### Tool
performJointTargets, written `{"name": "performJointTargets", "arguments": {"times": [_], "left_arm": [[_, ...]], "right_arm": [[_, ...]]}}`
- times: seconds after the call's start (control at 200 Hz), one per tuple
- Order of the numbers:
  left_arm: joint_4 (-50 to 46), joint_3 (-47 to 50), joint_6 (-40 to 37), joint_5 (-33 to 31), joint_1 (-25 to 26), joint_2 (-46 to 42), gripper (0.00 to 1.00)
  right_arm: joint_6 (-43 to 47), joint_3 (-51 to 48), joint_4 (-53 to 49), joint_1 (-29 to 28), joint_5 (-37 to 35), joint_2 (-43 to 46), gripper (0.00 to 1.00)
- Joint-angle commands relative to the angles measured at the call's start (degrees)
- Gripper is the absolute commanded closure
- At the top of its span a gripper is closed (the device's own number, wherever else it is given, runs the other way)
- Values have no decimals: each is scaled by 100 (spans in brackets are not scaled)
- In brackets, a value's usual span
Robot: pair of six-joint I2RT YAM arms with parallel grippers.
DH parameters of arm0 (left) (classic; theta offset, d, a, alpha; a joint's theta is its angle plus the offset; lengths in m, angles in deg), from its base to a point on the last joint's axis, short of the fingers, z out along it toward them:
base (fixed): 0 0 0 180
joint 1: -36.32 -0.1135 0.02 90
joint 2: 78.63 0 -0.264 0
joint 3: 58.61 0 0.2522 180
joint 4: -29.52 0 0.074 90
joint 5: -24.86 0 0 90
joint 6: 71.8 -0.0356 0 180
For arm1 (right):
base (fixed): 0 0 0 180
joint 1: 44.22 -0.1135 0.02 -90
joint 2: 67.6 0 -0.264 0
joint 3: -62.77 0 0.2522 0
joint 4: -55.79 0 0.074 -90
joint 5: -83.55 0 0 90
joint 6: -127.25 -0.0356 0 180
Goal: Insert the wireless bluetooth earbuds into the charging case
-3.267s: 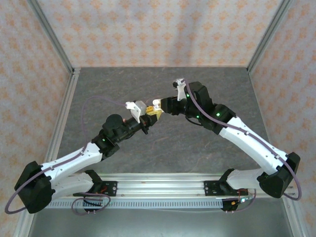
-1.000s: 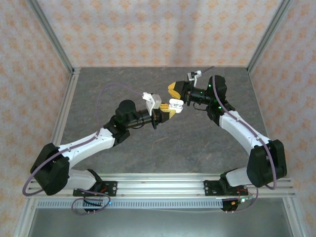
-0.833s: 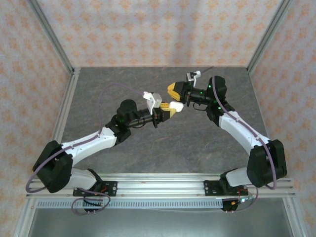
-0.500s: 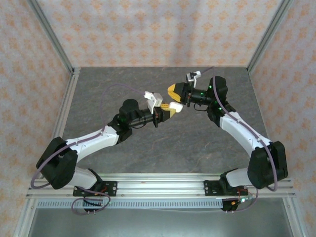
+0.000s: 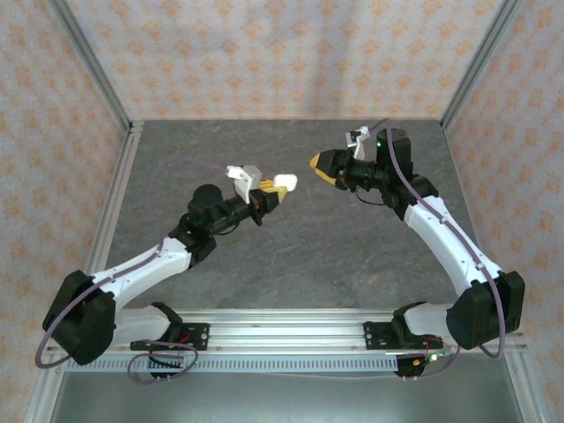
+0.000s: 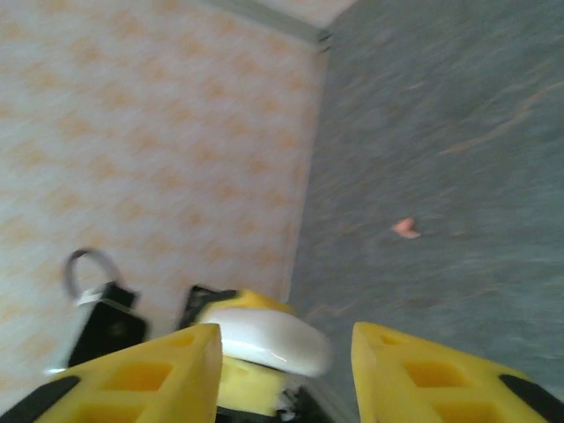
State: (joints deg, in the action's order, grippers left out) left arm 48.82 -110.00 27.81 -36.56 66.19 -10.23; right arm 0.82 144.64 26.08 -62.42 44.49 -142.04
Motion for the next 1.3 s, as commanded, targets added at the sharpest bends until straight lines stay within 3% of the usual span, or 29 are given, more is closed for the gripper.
{"name": "performJointTargets", "arguments": {"times": [0.0,0.125,0.275,0.57,1.296], "left_arm": [[-440,181,88,-570,-375,-190,100],[-966,220,383,-1045,-744,-203,100],[-1229,201,589,-1366,-960,-42,100],[-1791,-577,961,-1233,-1293,1192,100],[-2265,-2265,1263,-613,-1962,3713,94]], "right_arm": [[1148,459,-1887,18,-1835,-221,51],[1463,712,-2472,22,-2851,-728,48],[1709,1209,-2980,19,-3569,-1589,46],[1797,2579,-3644,20,-4930,-3291,42],[1917,7040,-5155,316,-5392,-6928,30]]}}
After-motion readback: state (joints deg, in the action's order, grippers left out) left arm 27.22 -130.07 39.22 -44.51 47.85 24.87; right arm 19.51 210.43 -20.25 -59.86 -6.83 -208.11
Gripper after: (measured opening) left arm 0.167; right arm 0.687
